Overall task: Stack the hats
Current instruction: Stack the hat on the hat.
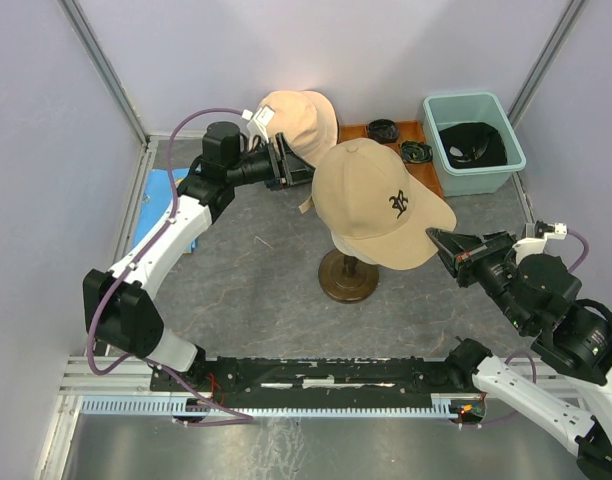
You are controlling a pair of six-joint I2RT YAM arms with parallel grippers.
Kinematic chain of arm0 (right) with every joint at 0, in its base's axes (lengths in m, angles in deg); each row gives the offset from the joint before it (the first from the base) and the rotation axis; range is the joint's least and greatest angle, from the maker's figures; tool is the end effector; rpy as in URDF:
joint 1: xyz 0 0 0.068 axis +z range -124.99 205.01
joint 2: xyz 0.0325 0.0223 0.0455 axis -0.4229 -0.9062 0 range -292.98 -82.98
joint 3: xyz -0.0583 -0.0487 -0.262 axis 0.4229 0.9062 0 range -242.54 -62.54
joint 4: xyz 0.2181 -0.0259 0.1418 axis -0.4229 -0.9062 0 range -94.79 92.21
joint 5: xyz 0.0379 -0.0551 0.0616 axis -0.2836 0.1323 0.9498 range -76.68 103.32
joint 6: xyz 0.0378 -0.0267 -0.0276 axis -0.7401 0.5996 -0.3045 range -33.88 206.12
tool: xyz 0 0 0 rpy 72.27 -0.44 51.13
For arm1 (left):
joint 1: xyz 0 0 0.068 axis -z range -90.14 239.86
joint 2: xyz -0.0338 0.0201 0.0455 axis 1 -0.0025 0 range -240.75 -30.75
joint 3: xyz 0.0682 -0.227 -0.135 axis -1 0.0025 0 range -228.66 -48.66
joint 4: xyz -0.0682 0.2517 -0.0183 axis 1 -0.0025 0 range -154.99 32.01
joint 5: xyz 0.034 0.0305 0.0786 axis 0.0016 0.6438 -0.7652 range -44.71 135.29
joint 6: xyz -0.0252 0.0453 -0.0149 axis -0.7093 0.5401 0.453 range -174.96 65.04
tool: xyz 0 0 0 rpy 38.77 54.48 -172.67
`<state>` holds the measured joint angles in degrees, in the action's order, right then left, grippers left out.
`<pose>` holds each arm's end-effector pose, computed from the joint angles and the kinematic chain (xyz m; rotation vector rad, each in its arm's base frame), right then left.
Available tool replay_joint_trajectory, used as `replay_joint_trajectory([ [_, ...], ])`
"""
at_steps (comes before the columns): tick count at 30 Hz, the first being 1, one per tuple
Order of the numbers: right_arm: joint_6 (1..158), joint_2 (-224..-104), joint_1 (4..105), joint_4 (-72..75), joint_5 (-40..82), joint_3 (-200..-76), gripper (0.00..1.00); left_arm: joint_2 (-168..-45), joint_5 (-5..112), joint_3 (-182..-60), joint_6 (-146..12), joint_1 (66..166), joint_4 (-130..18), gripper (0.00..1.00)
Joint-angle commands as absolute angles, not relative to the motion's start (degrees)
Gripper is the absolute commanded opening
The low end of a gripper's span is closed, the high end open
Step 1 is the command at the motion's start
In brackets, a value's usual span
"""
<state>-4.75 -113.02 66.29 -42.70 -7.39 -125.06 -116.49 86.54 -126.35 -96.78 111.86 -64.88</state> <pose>0.0614 0.0372 0.4047 1.0833 1.6584 1.2945 0.3145 -0.1524 0.3757 0.2182 2.0027 -1.4043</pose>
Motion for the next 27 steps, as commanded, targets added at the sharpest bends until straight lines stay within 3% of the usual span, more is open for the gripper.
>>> replay_joint_trajectory([
  [1, -4.01, -114.38, 66.37, -50.82, -10.43, -123.86, 0.00, -113.66, 89.18, -124.43, -94.43, 112.51, -62.11, 0.58],
  [8, -3.33, -117.40, 66.33, -55.51, -10.68, -125.80, 0.00, -112.47, 89.32, -122.61, -93.63, 112.88, -62.36, 0.58],
  [12, -0.20, -120.69, 66.38, -56.02, -11.21, -128.69, 0.06, -112.27, 88.81, -122.58, -92.81, 112.81, -63.45, 0.58],
  [17, 3.46, -123.67, 66.40, -56.18, -12.20, -133.07, 0.20, -112.50, 88.39, -122.82, -92.59, 112.84, -63.90, 0.58],
  [22, 5.66, -123.49, 66.33, -58.48, -14.50, -136.07, 0.43, -112.98, 87.79, -123.40, -92.26, 112.64, -64.38, 0.58],
  [27, 6.23, -121.67, 66.38, -61.87, -17.05, -137.95, 0.52, -113.49, 86.73, -123.38, -92.46, 111.82, -64.28, 0.58],
])
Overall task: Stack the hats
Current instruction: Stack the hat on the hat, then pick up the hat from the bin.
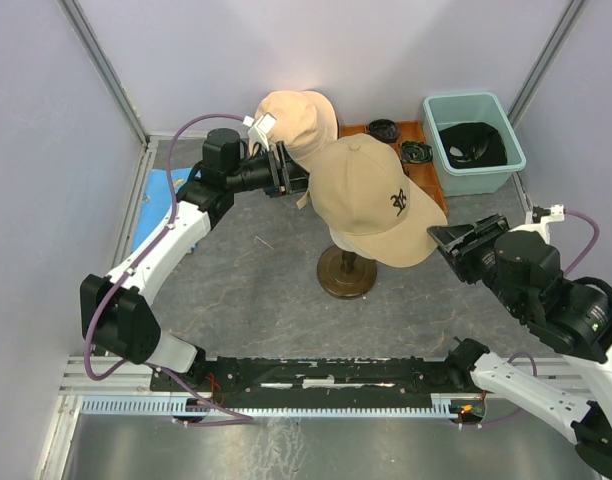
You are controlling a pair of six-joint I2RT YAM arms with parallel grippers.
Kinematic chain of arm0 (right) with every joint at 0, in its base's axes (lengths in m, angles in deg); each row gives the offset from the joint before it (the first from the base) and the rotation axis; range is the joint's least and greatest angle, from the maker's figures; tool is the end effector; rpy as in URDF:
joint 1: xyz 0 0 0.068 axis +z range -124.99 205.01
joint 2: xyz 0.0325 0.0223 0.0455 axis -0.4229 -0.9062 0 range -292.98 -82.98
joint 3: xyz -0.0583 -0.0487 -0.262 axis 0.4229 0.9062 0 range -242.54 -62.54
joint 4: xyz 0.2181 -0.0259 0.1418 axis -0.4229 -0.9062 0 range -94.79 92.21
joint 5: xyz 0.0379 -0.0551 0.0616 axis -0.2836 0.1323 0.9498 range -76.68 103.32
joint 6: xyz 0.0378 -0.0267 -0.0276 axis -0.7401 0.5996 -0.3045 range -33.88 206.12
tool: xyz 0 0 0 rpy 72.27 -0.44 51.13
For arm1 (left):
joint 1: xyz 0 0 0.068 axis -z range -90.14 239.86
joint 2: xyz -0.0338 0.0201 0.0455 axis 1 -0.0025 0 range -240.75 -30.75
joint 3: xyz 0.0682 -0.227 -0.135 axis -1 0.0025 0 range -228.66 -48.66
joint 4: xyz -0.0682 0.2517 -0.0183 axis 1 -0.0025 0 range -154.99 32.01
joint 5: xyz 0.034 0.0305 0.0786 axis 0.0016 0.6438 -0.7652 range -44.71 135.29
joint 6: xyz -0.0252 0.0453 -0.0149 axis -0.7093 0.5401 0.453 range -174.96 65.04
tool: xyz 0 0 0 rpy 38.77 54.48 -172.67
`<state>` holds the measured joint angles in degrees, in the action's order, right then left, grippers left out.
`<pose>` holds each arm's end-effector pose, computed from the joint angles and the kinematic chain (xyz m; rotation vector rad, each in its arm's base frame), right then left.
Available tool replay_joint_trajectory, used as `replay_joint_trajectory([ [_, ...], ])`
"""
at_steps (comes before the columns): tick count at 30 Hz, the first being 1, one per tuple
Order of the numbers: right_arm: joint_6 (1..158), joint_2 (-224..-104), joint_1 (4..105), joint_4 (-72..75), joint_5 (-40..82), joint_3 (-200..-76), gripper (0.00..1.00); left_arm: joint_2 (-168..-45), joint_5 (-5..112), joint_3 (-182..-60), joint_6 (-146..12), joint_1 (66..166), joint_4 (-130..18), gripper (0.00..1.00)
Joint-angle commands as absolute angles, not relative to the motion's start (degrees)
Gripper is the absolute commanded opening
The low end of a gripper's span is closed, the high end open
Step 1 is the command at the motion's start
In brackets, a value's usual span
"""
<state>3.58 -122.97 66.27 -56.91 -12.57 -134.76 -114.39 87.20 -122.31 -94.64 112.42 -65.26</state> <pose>0.0761 0.0461 0.4166 1.0141 1.8540 0.9071 0.3033 -0.1518 0.3625 0.2564 2.0321 -1.3968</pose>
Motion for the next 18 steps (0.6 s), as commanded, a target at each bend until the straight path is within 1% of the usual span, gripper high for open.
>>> replay_joint_trajectory([
  [1, 6.39, -121.32, 66.39, -62.72, -17.71, -138.36, 0.53, -113.55, 86.61, -123.37, -92.60, 111.68, -64.06, 0.58],
  [6, 9.02, -121.08, 66.37, -64.84, -20.15, -140.62, 0.54, -114.66, 86.27, -123.81, -92.75, 111.41, -64.07, 0.57],
  [11, 15.56, -124.83, 66.34, -67.74, -24.72, -147.37, 0.55, -114.13, 84.19, -123.17, -92.17, 109.54, -65.21, 0.57],
  [14, 22.61, -130.01, 66.35, -69.84, -30.76, -154.51, 0.56, -112.17, 82.50, -120.47, -93.55, 105.70, -64.13, 0.57],
  [18, 36.67, -141.55, 66.33, -69.43, -40.29, -167.05, 0.61, -109.22, 79.03, -117.34, -95.21, 100.62, -63.80, 0.58],
])
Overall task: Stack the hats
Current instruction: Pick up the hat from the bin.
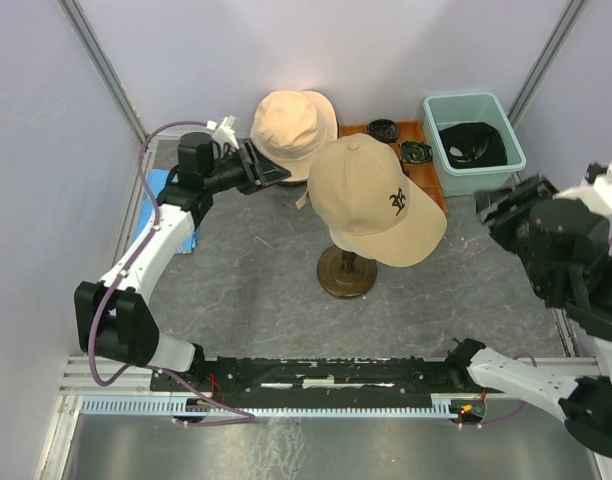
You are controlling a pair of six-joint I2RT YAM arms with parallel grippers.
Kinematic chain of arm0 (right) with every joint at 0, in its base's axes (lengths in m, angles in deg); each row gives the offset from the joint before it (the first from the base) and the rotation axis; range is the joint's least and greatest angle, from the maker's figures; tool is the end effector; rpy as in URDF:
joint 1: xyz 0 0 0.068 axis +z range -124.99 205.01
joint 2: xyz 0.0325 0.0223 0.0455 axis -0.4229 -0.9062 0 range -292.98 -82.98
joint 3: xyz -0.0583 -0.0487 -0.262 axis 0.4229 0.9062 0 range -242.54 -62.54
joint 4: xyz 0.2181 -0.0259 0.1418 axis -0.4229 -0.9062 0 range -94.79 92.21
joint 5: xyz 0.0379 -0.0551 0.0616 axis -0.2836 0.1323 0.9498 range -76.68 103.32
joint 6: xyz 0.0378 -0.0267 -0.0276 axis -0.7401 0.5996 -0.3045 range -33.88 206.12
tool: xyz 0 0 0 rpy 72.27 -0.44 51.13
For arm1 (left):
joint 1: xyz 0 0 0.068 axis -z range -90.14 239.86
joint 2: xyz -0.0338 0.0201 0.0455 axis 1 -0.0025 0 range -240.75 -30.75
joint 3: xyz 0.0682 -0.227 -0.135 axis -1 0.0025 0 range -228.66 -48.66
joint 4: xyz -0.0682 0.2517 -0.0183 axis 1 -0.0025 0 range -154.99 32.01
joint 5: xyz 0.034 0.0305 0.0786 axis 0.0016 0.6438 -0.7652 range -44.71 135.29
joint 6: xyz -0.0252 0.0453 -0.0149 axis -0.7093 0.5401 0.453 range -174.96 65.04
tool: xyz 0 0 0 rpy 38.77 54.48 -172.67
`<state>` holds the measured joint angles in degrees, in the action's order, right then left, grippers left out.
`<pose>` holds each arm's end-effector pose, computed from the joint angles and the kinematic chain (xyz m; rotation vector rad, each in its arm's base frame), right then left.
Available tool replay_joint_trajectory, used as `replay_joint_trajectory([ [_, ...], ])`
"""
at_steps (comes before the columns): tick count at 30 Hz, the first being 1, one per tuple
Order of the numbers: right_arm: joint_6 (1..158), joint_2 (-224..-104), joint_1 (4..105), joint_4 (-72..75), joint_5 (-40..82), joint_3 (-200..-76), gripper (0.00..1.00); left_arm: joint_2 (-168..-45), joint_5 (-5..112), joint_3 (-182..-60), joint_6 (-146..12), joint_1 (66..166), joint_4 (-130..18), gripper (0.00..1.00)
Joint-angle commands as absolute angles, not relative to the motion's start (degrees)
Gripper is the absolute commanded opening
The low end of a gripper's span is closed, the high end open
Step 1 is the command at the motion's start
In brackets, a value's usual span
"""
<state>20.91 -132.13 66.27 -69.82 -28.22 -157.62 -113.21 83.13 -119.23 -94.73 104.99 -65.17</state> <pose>0.0644 0.0251 0.4867 0.8288 1.7543 0.5148 0.3166 -0.1082 0.3499 0.0500 2.0388 -1.2533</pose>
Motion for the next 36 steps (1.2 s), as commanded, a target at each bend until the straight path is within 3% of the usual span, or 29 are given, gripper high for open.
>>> replay_joint_trajectory([
  [1, 40.51, -144.61, 66.29, -68.81, -43.00, -171.14, 0.63, -108.79, 77.89, -117.35, -94.59, 100.12, -64.56, 0.58],
  [5, 52.91, -156.29, 59.82, -64.11, -42.82, -180.01, 0.68, -107.73, 75.66, -118.17, -92.27, 99.33, -67.27, 0.58],
  [10, 50.74, -169.66, 33.34, -64.42, -16.12, -186.44, 0.70, -106.64, 73.95, -116.59, -92.25, 99.06, -67.40, 0.59],
  [18, 49.43, -197.01, 14.30, -62.15, 10.68, -205.17, 0.73, -109.28, 69.76, -117.13, -91.94, 98.25, -66.41, 0.59],
  [22, 51.02, -211.96, 12.14, -62.15, 14.85, -218.71, 0.78, -112.63, 67.55, -119.41, -91.49, 97.97, -64.54, 0.59],
  [28, 55.03, -218.59, 12.06, -49.96, 14.75, -211.88, 0.79, -118.22, 69.09, -121.66, -92.35, 97.85, -61.15, 0.59],
  [36, 59.96, -226.06, 13.47, -47.16, 7.23, -213.44, 0.80, -125.41, 71.08, -125.92, -90.49, 96.95, -61.08, 0.59],
])
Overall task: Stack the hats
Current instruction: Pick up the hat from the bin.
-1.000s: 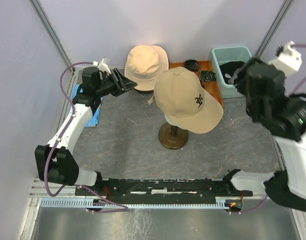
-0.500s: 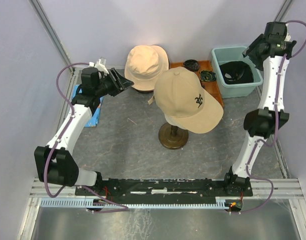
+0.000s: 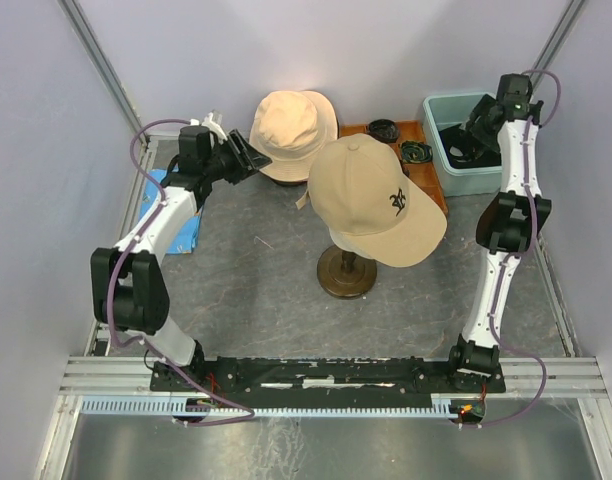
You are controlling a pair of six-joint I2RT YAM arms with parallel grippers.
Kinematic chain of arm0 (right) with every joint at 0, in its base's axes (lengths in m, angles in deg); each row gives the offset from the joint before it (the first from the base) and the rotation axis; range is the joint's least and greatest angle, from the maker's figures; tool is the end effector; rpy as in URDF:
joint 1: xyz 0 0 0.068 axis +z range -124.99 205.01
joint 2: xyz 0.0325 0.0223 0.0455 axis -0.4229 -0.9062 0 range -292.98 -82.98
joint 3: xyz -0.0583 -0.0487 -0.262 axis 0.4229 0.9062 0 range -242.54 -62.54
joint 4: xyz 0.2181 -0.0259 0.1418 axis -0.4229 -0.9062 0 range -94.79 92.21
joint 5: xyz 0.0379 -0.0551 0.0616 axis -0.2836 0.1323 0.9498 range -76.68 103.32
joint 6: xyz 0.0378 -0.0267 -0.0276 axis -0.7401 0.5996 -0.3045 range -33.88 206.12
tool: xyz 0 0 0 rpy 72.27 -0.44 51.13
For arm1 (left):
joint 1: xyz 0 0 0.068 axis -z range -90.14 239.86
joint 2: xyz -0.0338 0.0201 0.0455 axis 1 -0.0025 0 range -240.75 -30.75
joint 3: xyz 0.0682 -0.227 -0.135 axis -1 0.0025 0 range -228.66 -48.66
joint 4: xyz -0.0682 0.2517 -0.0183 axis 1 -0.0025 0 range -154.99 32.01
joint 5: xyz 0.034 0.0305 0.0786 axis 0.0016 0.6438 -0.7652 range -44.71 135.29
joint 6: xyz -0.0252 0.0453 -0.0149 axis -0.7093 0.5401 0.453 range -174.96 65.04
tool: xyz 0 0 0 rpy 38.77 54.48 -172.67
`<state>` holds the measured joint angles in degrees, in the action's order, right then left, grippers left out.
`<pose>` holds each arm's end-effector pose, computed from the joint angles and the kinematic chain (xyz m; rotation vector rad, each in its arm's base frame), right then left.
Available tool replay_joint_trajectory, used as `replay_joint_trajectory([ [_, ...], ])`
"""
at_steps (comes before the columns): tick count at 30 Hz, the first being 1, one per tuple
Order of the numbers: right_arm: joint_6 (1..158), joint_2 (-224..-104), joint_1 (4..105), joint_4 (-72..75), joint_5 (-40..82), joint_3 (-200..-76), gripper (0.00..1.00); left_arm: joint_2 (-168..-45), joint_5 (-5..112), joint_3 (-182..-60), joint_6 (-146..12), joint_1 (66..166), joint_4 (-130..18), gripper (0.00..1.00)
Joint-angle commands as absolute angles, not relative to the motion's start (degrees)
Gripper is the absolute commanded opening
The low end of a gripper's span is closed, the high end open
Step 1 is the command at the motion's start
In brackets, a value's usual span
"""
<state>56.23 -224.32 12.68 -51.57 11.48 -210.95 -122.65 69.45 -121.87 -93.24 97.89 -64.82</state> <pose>0.5244 -0.1158 0.2884 0.8744 2.2222 0.1068 0.3703 -0.0670 0.3096 -0.2720 2.0839 -0.9265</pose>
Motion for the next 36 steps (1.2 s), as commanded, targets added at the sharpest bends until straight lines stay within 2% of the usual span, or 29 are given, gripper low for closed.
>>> replay_joint_trajectory([
  [1, 60.61, -226.61, 13.82, -46.79, 5.89, -213.29, 0.80, -126.51, 71.57, -126.51, -90.82, 96.70, -60.89, 0.59],
  [9, 70.77, -229.58, 18.21, -42.69, -9.88, -212.20, 0.82, -133.56, 74.29, -132.46, -91.42, 95.29, -60.85, 0.58],
  [17, 69.53, -234.41, 17.98, -42.57, -14.69, -213.73, 0.84, -139.30, 75.78, -139.10, -91.79, 94.71, -62.13, 0.57],
  [32, 63.10, -239.51, 12.28, -43.72, -7.70, -216.36, 0.88, -144.52, 76.22, -147.01, -92.55, 94.16, -65.35, 0.56],
  [36, 63.17, -240.31, 11.81, -44.20, -5.27, -217.13, 0.83, -144.85, 76.02, -147.13, -93.42, 94.19, -64.75, 0.56],
])
